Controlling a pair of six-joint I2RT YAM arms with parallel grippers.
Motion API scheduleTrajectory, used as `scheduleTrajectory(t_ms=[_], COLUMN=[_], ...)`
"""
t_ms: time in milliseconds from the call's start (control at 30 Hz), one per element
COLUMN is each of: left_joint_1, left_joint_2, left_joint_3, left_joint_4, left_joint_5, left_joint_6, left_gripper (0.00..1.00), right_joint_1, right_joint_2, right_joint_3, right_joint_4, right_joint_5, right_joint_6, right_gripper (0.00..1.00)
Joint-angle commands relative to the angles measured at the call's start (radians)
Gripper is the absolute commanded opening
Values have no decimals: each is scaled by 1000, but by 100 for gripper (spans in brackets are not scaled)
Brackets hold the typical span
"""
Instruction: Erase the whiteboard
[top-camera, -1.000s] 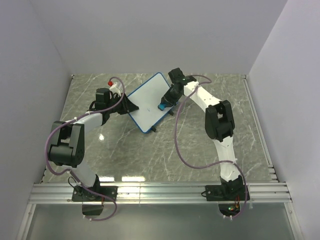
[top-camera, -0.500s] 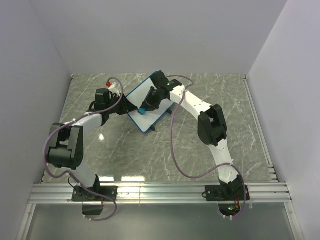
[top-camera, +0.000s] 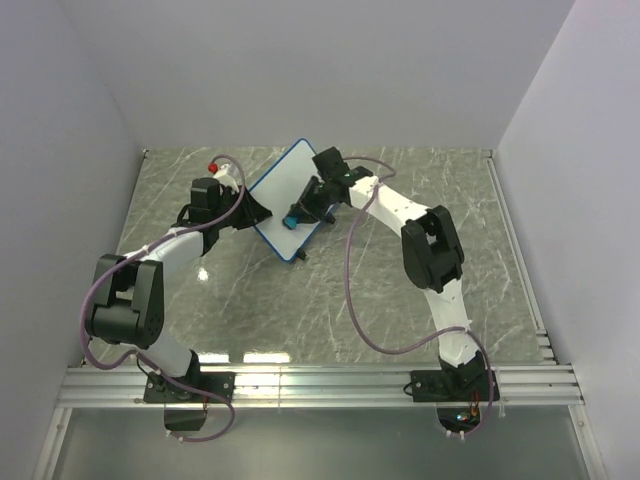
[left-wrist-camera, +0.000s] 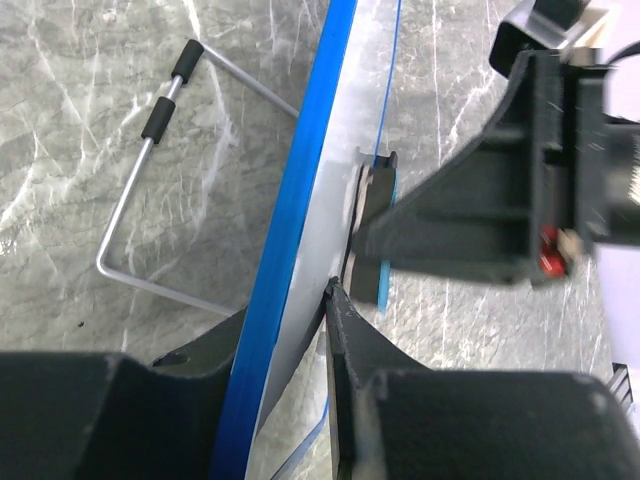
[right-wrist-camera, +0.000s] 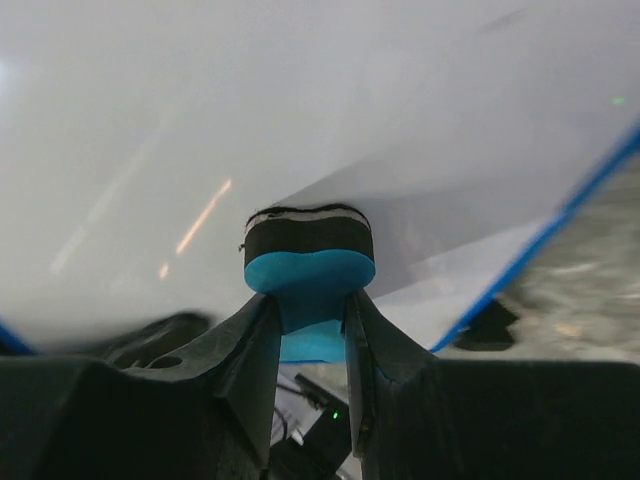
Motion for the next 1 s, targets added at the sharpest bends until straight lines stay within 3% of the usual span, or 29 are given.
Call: scheduleTrajectory(t_ms=[0,200,400,600,900,967], left_joint_1=[-18,-20,-20,-26,-63,-63], left_joint_2=[29,27,25,10,-33,-45], left_joint_3=[-7,-12,-12,-15,-35,-46], left_joint_4=[-139,-133,-136,-158,-227,-246], left_joint_5=[-101,-88,-83,-117,-210,-226], left_joint_6=[112,109,112,116,109,99], left_gripper=[0,0,0,0,1,6], right_joint_1=[-64,-142,-147,-181,-348,-397], right_joint_2=[-18,-8,22,-59,-337,-394], right_joint_3=[-68,-113,-16,-28,-312,-410], right_joint_4=[10,8,-22,-12,-19,8], right_joint_5=[135,175,183,219,408,443], right_joint_6=[-6,-23,-37,-75,-199,-224], right_gripper=[0,0,0,0,0,0])
